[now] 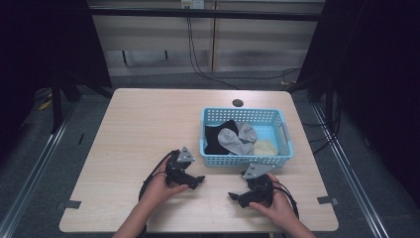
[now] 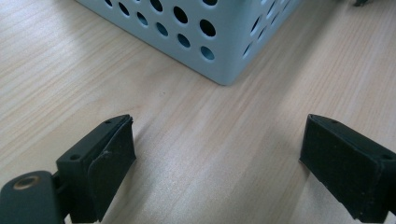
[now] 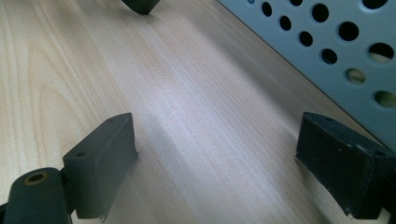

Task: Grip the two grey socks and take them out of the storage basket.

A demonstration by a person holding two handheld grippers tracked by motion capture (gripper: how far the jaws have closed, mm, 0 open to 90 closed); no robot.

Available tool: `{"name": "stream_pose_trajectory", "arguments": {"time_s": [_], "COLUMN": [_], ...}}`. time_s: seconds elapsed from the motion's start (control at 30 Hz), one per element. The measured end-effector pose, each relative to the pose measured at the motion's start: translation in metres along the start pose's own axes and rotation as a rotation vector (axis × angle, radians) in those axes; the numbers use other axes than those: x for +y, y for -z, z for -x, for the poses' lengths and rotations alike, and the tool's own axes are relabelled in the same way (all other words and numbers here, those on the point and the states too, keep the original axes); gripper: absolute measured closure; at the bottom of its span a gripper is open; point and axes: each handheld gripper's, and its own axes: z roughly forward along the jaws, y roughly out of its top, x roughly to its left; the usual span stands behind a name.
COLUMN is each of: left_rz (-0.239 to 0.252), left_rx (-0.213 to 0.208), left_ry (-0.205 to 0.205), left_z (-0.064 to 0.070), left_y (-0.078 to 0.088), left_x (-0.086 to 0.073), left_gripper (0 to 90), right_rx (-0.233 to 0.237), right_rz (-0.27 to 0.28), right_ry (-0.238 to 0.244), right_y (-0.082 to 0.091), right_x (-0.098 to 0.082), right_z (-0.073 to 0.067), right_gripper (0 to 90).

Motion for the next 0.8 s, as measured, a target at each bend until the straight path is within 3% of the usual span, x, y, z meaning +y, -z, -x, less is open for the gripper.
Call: {"name": "stream_pose_trajectory", "arguments": {"time_s": [0.47,0.5,0.53,0.57,0.6,0.63,0.67,0.8], "left_rz": [0.0,0.0,0.0,0.0,0.0,0.0,0.0,0.0], "left_rx": [0.0,0.0,0.0,0.0,0.0,0.0,0.0,0.0], "left_ry": [0.0,0.0,0.0,0.001,0.0,0.0,0.0,0.0], "left_z": [0.0,0.0,0.0,0.0,0.0,0.0,0.0,0.0], "left_y": [0.0,0.0,0.0,0.0,0.0,0.0,0.0,0.0], "left_x": [0.0,0.0,0.0,0.0,0.0,0.0,0.0,0.0], "left_gripper": [9.3,9.3,9.3,9.3,9.3,9.3,9.3,9.3], "right_rx": [-0.002,0.0,0.011,0.011,0.04,0.04,0.065,0.094], "right_rz": [-0.011,-0.03,-0.085,-0.085,-0.156,-0.156,-0.21,-0.273], "right_ry": [-0.005,-0.003,0.006,0.006,0.015,0.015,0.013,0.023], "right_y": [0.001,0.002,0.004,0.004,0.007,0.007,0.01,0.014], "right_x": [0.001,0.003,0.007,0.007,0.013,0.013,0.018,0.023], "right_z": [0.0,0.001,0.003,0.003,0.006,0.006,0.008,0.009], "right_gripper": [12.1,12.7,13.5,13.5,13.5,13.5,13.5,15.5]}}
